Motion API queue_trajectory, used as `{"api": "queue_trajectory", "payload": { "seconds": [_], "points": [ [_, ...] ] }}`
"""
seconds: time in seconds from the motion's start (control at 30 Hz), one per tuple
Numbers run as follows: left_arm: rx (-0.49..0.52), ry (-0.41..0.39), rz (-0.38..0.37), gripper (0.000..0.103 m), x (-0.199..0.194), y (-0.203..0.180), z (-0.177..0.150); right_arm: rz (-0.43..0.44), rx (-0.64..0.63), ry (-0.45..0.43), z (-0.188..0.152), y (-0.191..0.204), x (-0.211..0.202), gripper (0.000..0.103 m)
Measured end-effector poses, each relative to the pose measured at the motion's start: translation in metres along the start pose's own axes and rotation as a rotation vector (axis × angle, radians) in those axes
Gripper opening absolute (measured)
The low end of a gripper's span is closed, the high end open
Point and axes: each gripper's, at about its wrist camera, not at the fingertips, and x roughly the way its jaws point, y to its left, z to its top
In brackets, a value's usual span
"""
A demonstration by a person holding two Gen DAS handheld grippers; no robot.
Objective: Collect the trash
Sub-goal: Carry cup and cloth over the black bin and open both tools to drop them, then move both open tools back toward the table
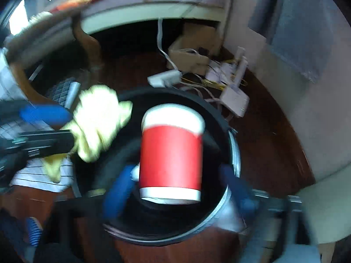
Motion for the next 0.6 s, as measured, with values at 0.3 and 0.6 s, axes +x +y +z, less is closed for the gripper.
{"api": "queue_trajectory", "payload": {
  "seconds": [0.3, 0.6],
  "points": [
    [-0.013, -0.043, 0.146, 0.098, -0.016, 0.009, -0.006, -0.111, 0.097, -0.022, -0.007, -0.022, -0.013, 0.103],
    [-0.012, -0.083, 0.187, 0.098, -0.041, 0.004, -0.009, -0.097, 0.113, -0.071, 0.002, -0.013, -0.041, 0.103]
  ]
}}
